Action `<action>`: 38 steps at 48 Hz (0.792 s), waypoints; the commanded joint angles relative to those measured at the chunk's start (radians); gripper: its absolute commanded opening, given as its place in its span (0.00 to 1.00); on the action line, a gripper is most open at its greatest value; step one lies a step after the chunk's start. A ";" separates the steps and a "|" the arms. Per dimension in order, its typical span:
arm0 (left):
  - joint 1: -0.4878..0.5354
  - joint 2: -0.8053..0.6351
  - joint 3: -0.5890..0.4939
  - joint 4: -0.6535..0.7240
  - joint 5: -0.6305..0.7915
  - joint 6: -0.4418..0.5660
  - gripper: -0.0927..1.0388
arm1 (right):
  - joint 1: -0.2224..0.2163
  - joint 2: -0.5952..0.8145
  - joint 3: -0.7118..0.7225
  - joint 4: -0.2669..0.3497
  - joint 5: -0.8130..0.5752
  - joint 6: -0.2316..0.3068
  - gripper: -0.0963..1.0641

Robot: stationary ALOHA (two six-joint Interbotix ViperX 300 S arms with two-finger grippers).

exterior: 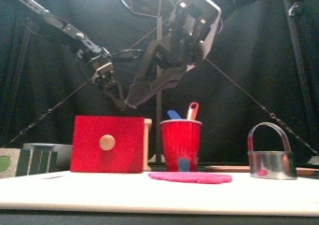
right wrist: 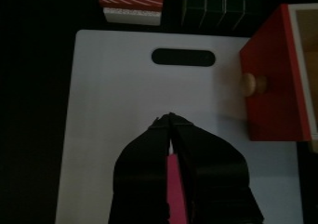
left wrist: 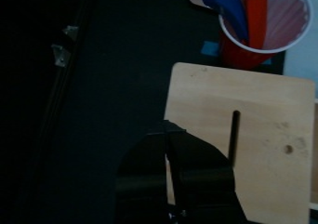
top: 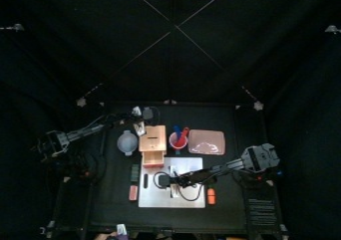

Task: Get the cutter from the drawer then cut the dough then place the extra dough in the bowl
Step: Shut the drawer

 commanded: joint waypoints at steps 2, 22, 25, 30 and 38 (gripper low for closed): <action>0.043 0.092 -0.107 -0.043 0.057 0.071 0.30 | 0.000 0.011 -0.048 0.009 -0.008 0.003 0.16; 0.084 0.264 -0.213 -0.069 0.130 0.173 0.30 | -0.026 0.106 -0.140 0.008 0.002 0.002 0.15; 0.084 0.273 -0.213 -0.060 0.138 0.175 0.30 | -0.037 0.114 -0.155 0.008 0.005 0.002 0.15; 0.081 0.284 -0.210 -0.044 0.147 0.176 0.30 | -0.058 0.130 -0.178 0.008 0.008 0.000 0.15; 0.069 0.307 -0.207 -0.002 0.163 0.173 0.30 | -0.086 0.161 -0.206 0.006 0.018 -0.005 0.15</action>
